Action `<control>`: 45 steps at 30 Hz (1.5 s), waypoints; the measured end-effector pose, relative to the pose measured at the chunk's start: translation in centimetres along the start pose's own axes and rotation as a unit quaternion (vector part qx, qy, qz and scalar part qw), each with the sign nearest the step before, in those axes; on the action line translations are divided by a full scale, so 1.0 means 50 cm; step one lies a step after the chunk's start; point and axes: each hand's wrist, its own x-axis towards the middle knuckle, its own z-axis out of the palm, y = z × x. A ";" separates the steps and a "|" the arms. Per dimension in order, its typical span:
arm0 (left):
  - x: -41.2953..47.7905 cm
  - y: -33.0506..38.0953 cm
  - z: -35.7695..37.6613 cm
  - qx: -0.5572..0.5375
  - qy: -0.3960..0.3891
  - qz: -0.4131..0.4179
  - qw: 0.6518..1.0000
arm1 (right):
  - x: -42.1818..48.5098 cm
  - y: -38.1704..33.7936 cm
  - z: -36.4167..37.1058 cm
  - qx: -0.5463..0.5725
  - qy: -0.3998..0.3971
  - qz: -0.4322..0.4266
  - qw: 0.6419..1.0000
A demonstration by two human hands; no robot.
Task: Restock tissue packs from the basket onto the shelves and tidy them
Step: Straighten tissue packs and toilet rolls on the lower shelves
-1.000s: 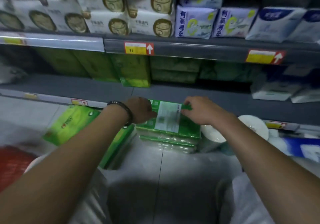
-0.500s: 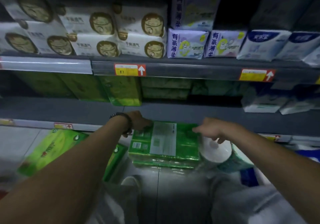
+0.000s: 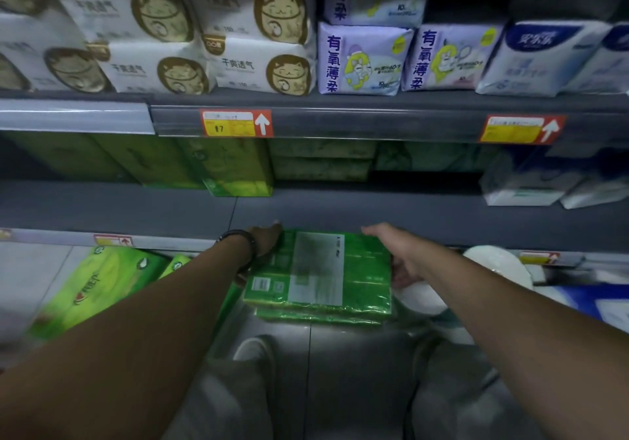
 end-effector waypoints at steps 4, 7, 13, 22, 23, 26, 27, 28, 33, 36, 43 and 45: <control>0.014 -0.033 -0.028 -0.100 0.029 0.026 0.994 | -0.007 -0.004 -0.011 0.043 0.055 -0.053 0.996; -0.018 -0.054 -0.060 -0.201 0.063 0.044 0.977 | -0.034 -0.010 -0.015 0.115 0.057 -0.098 0.987; -0.060 -0.053 -0.100 -0.326 0.041 0.102 0.939 | -0.078 -0.045 -0.045 0.138 0.155 -0.190 0.960; 0.012 0.000 -0.089 -0.439 0.033 0.143 0.886 | -0.019 -0.062 -0.030 0.238 0.159 -0.183 0.940; 0.027 0.006 -0.080 -0.440 0.031 0.127 0.889 | -0.010 -0.065 -0.025 0.261 0.153 -0.179 0.936; 0.246 -0.022 -0.027 -0.428 0.029 0.088 0.899 | 0.021 -0.070 -0.017 0.280 0.153 -0.163 0.934; 0.304 -0.026 -0.006 -0.424 0.035 0.075 0.902 | 0.036 -0.068 -0.016 0.276 0.147 -0.150 0.938; 0.324 -0.022 0.008 -0.429 0.039 0.070 0.900 | 0.050 -0.064 -0.013 0.271 0.137 -0.139 0.942; 0.142 0.070 0.013 -0.430 0.100 0.065 0.895 | 0.094 -0.059 0.018 0.185 0.120 -0.107 0.970; 0.173 0.075 0.022 -0.416 0.098 0.036 0.904 | 0.109 -0.062 0.034 0.167 0.097 -0.089 0.977; 0.200 0.089 0.030 -0.356 0.041 0.033 0.933 | 0.145 -0.074 0.049 0.205 0.049 -0.052 0.976; 0.200 0.092 0.030 -0.350 0.020 0.028 0.936 | 0.156 -0.076 0.047 0.201 0.049 -0.059 0.977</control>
